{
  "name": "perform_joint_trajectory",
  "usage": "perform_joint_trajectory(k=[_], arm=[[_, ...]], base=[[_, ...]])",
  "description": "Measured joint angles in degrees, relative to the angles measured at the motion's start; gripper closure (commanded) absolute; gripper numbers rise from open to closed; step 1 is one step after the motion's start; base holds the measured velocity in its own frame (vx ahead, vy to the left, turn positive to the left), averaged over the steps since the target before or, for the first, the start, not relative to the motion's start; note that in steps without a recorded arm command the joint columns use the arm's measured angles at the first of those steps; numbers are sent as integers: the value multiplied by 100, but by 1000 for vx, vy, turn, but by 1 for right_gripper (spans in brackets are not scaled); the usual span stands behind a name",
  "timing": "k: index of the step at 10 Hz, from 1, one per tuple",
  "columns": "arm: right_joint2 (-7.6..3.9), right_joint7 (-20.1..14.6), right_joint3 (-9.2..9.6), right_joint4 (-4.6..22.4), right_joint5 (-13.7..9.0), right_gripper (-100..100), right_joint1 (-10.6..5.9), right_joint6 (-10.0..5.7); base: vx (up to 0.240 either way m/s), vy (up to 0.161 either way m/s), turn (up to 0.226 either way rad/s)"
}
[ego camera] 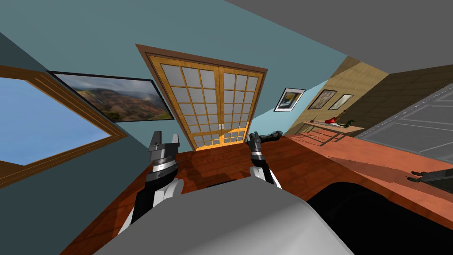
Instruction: Pull the door open
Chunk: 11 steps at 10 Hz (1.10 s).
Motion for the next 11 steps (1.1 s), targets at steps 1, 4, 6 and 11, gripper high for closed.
perform_joint_trajectory(k=[1,4,6,11], arm=[[-14,-92,39,84,-37,-100,7,-38],[-89,-390,95,384,-176,-100,-73,-132],[-149,-616,132,586,-283,-100,-112,-196],[-259,-1192,262,1162,-548,-100,-269,-361]], base=[[86,9,41],[92,18,44],[95,10,56],[108,12,57]])
